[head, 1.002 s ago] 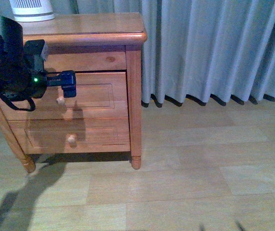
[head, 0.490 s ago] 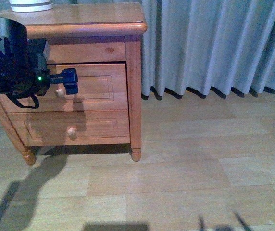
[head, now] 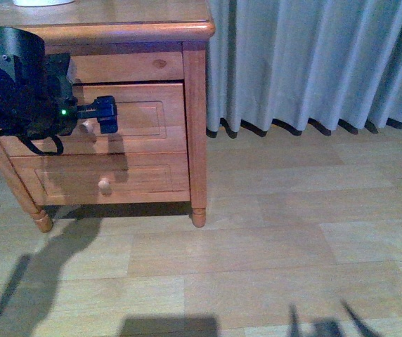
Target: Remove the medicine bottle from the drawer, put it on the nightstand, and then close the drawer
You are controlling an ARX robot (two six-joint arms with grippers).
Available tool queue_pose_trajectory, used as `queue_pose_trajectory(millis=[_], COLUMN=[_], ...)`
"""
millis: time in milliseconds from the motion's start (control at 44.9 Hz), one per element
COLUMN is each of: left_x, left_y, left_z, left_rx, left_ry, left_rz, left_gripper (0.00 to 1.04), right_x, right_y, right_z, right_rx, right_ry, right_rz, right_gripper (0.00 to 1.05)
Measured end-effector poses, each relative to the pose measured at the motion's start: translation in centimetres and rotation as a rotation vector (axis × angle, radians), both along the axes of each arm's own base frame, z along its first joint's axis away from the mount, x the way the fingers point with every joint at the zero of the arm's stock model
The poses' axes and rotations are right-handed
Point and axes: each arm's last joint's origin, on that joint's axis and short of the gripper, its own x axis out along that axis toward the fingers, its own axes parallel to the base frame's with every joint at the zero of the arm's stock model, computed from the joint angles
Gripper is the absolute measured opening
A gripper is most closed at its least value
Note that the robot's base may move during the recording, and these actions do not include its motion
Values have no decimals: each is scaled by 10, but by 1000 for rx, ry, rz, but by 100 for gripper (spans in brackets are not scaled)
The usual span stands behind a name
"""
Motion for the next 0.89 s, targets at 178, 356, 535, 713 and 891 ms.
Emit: queue_pose_trajectory(millis=[178,356,535,713,891], left_x=[1,-1,-1,-2,-2], left_y=[-3,-6,-7,-7,-6], left_z=[1,-3,-7,-15,-17], left_rx=[-3,-1,4,7,9], left_ry=[-25,-32,-36,-23,-20], left_rz=[-4,-7,1,7,9], left_gripper=[98,98,98,98,98], right_x=[0,0,0,0,0], right_y=[0,0,0,0,0], right_z=[0,0,0,0,0], right_rx=[0,0,0,0,0], right_ry=[0,0,0,0,0], right_rz=[0,0,0,0,0], right_gripper=[98,98,98,98,98])
